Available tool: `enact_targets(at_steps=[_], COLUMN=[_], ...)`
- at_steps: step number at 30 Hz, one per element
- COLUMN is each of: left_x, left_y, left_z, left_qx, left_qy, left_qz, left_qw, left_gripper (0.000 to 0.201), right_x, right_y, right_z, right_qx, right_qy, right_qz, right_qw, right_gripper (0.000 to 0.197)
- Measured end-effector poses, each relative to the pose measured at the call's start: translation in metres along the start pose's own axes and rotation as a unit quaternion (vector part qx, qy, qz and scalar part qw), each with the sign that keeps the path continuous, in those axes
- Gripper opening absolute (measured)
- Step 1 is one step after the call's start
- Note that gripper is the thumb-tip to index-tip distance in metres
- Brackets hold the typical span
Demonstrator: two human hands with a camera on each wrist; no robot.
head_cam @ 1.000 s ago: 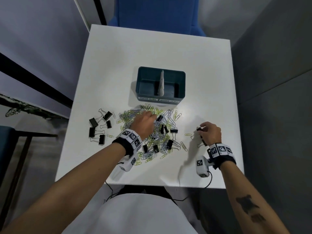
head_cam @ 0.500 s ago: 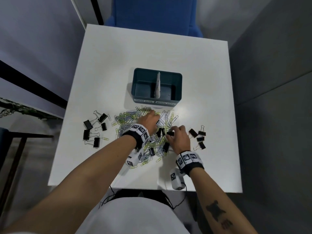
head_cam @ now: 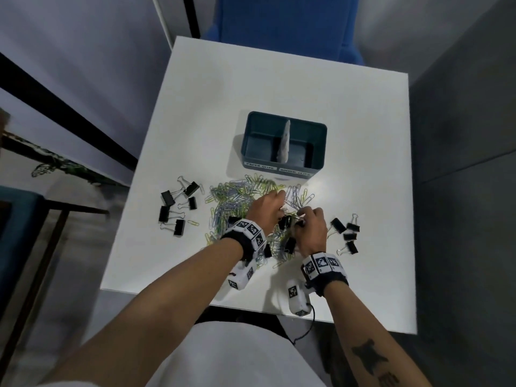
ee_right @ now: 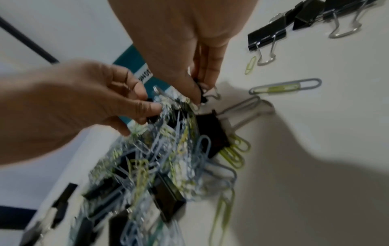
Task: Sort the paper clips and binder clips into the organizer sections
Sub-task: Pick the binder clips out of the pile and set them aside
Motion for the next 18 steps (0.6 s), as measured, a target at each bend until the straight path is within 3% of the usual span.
enact_targets(at_steps=[3,8,13,18], left_x=[0.018,0.037,0.070,0.104], left_y=[0.001,0.007,0.027,0.062], left_z=[-0.010,-0.042,-0.111,-0.204], left_qx=[0.028,0.072,0.122,0.276], left_qy=[0.084,0.228,0.135,0.027], left_qz=[0.029,0.005,0.037,0.064], left_qw=[0.996,0.971,0.983,0.959], left_gripper=[0.032,0.021,0.012,0.013], right_x=[0.014,0.048,0.092,0.101], right_y=[-0.002,-0.007,-0.019,-0.027], right_z=[0.004,0.023,0.058,0.101], right_qx=[0.024,-0.024,-0.052,-0.116], right_qy=[-0.049,-0.093,-0.036,0.019], right_qz=[0.012,0.017,0.064,0.052], right_qw=[0.998,0.995,0.996,0.992], right_gripper=[0.035,0.024,0.024,0.025])
Point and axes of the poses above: each hand's wrist, its own y-axis away from the middle knuckle, its own x-axis out of the back of the hand, z = x × y, the point moved 9 cm from there along -y, towards the middle knuckle, and after that the axes turned 3 degrees about -y, right-handed, at the moved point
